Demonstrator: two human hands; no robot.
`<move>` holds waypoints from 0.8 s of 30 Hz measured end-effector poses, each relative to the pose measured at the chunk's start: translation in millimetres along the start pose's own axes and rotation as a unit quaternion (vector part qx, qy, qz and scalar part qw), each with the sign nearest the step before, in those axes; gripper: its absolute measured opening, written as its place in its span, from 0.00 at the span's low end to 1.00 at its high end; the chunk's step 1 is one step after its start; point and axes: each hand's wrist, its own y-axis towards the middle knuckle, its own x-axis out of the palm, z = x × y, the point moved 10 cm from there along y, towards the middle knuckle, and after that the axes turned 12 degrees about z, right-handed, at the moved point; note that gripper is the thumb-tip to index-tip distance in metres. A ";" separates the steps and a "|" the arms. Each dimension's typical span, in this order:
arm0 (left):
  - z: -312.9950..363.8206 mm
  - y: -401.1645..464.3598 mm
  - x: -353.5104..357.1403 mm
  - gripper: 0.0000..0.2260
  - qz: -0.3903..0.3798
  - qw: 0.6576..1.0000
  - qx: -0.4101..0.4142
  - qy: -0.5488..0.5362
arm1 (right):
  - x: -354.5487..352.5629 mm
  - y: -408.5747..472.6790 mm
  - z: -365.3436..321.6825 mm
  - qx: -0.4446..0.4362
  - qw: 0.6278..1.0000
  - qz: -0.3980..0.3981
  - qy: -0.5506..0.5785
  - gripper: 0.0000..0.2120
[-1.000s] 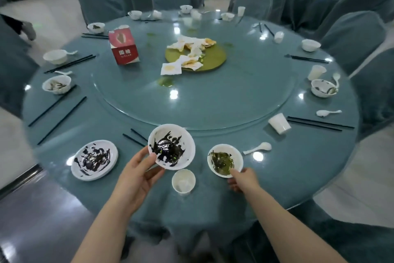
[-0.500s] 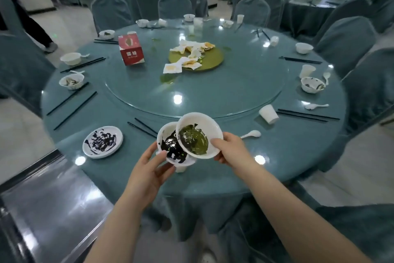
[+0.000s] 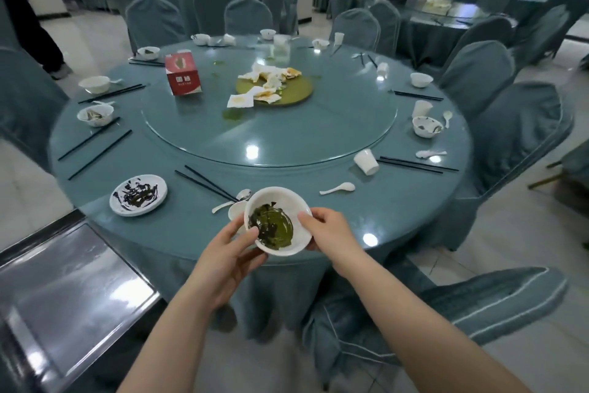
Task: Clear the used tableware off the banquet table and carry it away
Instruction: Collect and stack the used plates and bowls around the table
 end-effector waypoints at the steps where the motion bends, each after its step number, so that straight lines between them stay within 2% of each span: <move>1: 0.1 1.8 5.1 0.14 0.005 1.000 0.001 -0.003 | -6.1 2.6 -1.9 0.000 1.000 -0.003 0.006 0.06; 7: -8.1 23.9 70.7 0.16 0.025 0.999 0.015 -0.013 | -74.7 43.3 -5.1 -0.010 1.000 -0.008 0.008 0.07; 13: -43.7 60.2 187.9 0.12 0.050 0.997 0.005 -0.066 | -190.1 110.1 -6.6 0.000 0.999 -0.024 0.034 0.07; 19: -59.7 74.9 264.5 0.10 0.073 0.992 0.002 -0.100 | -301.9 152.0 -17.9 0.013 1.000 0.012 0.024 0.08; 24: -37.8 79.6 309.6 0.11 0.051 0.993 0.029 -0.102 | -361.4 166.4 -39.4 -0.012 0.999 0.049 0.011 0.07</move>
